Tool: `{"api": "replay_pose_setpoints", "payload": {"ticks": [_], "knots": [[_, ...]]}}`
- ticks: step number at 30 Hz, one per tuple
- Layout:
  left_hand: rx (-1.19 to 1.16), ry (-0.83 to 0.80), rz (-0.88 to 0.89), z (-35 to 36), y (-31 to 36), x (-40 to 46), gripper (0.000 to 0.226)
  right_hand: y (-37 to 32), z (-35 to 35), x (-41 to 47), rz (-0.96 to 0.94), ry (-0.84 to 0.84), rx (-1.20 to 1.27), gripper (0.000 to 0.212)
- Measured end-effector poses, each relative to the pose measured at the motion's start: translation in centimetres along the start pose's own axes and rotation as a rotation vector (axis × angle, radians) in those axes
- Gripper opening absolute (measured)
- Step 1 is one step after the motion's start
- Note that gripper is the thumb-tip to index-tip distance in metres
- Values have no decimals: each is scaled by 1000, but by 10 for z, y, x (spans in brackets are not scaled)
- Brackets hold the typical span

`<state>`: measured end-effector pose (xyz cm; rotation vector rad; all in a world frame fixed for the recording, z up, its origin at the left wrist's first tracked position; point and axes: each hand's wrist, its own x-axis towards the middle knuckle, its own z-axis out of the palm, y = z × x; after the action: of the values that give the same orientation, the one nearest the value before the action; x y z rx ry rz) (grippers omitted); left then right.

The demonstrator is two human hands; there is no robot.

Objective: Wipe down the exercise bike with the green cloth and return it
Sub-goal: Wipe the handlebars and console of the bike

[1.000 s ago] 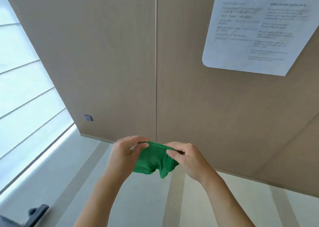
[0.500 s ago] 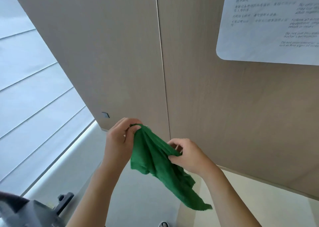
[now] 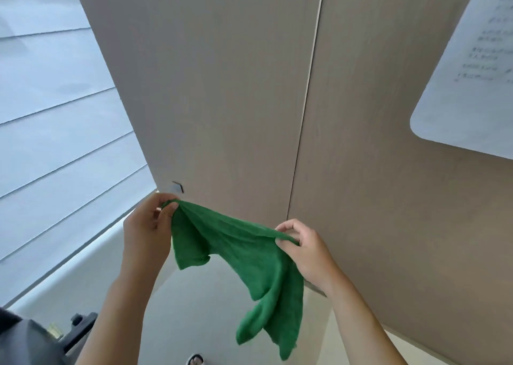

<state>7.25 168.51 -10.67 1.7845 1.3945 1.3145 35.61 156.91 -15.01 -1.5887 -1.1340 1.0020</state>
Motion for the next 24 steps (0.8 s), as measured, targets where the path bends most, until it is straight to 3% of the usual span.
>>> {"api": "replay_pose_setpoints", "payload": {"ticks": [8,13,18,21,24], "knots": [[101,81,-155,-60,-122,117,28,-108,120,139,-113,-183,76,28],[115,-56,-173,-83,-163,169,19,-153,208,209,-199,-265,-24,24],[84,-239,-77,-101,-181,197,11,-173,281,260,-249,-298,-89,22],[82,-370,-93,-114,-190,206,25,-186,314,280,-274,-340,-79,22],[191,-322,-139,-125,-205,215,11,-204,347,298,-335,-382,-19,24]]}}
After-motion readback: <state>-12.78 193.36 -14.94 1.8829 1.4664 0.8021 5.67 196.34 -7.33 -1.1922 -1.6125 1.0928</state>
